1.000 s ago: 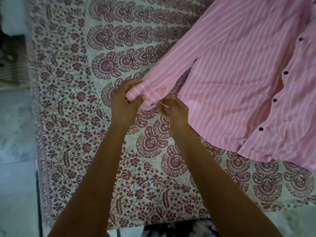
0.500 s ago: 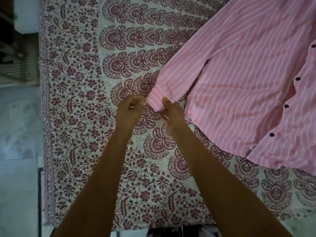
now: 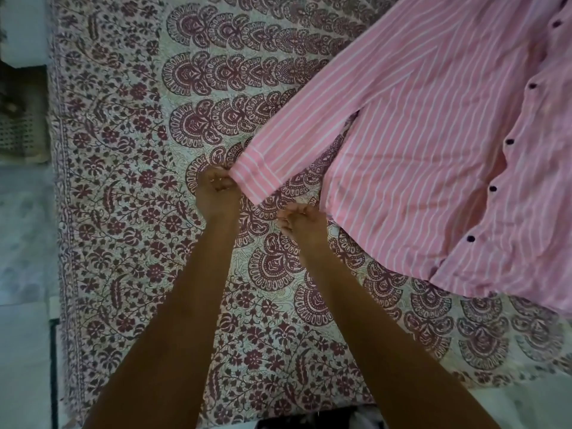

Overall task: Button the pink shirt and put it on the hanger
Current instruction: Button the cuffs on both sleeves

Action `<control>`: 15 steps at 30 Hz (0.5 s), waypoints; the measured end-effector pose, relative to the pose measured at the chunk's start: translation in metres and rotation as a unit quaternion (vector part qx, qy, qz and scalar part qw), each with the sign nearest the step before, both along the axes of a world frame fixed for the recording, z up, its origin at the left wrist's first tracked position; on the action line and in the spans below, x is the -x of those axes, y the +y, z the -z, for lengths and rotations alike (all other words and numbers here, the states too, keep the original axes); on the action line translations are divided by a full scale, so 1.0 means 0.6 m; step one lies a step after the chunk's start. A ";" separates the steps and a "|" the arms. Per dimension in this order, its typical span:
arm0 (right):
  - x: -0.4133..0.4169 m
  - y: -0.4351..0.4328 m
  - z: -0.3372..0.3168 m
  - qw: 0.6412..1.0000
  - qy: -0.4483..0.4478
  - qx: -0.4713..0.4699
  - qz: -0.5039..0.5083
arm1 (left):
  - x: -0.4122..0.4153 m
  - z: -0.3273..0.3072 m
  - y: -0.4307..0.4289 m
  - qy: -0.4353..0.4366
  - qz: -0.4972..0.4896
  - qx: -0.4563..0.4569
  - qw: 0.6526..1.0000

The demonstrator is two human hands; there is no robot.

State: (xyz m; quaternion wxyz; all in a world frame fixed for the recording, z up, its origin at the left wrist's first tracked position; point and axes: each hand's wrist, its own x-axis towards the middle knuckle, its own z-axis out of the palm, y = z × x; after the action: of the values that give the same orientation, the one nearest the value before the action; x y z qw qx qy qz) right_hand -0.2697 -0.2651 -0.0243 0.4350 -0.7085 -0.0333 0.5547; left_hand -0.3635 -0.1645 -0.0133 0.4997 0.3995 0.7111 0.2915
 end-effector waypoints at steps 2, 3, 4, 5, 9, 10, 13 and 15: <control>-0.003 0.000 -0.017 1.000 0.006 -0.006 -0.006 | 0.000 0.003 -0.003 0.061 0.015 0.011 0.998; -0.007 -0.007 -0.025 1.000 0.017 -0.018 0.009 | -0.003 0.002 -0.004 0.085 0.033 0.006 0.996; -0.011 -0.013 -0.034 0.999 0.020 -0.025 0.019 | -0.008 -0.004 -0.007 0.098 0.054 -0.005 0.994; -0.019 -0.024 -0.044 0.999 0.010 -0.025 0.030 | -0.016 -0.013 -0.011 0.097 0.077 -0.015 0.992; -0.076 -0.057 -0.101 0.993 -0.113 -0.001 0.027 | -0.068 -0.061 -0.038 0.085 0.141 -0.036 0.986; -0.095 -0.067 -0.121 0.990 -0.135 -0.004 0.031 | -0.083 -0.077 -0.047 0.062 0.156 -0.042 0.985; -0.148 -0.094 -0.169 0.981 -0.190 -0.015 0.036 | -0.127 -0.115 -0.067 0.045 0.209 -0.063 0.975; -0.183 -0.114 -0.198 0.977 -0.206 -0.018 0.053 | -0.159 -0.143 -0.080 0.044 0.249 -0.088 0.964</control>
State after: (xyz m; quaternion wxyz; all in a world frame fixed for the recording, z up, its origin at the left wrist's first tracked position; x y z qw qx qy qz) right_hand -0.1601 -0.3335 0.0943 0.4607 -0.8002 -0.0948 0.3722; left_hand -0.2681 -0.2125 0.0724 0.4874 0.6188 0.5821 0.2016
